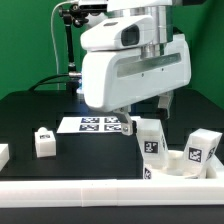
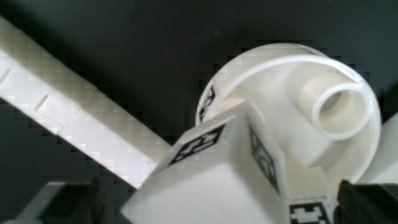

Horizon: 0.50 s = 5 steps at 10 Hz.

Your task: Assemble stool

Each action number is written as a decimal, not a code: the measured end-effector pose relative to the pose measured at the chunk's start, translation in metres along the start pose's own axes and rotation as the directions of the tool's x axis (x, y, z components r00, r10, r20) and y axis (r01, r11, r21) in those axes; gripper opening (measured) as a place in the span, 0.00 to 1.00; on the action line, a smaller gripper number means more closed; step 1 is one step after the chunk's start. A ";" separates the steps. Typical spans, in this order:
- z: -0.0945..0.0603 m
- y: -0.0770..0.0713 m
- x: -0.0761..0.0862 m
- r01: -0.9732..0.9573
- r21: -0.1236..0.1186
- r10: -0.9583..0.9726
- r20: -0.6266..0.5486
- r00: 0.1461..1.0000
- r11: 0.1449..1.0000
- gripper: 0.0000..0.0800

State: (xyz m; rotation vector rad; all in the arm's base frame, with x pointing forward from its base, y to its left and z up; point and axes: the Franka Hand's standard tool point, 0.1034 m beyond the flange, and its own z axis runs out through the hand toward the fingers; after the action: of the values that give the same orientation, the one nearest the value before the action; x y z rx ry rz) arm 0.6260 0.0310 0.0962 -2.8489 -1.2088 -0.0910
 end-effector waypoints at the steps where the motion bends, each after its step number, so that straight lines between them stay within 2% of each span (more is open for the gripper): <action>1: 0.001 -0.002 0.001 0.054 0.001 -0.054 0.000 0.999 0.999 0.81; 5: 0.004 0.001 -0.004 0.121 0.003 -0.121 0.009 0.993 0.993 0.81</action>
Offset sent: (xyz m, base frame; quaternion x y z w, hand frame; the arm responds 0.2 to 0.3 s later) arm 0.0000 0.0000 0.0000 0.0000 0.0000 0.0000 1.0000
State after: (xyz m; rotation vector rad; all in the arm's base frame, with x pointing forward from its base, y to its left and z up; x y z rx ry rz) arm 0.6245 0.0277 0.0919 -2.7750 -1.3825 -0.0812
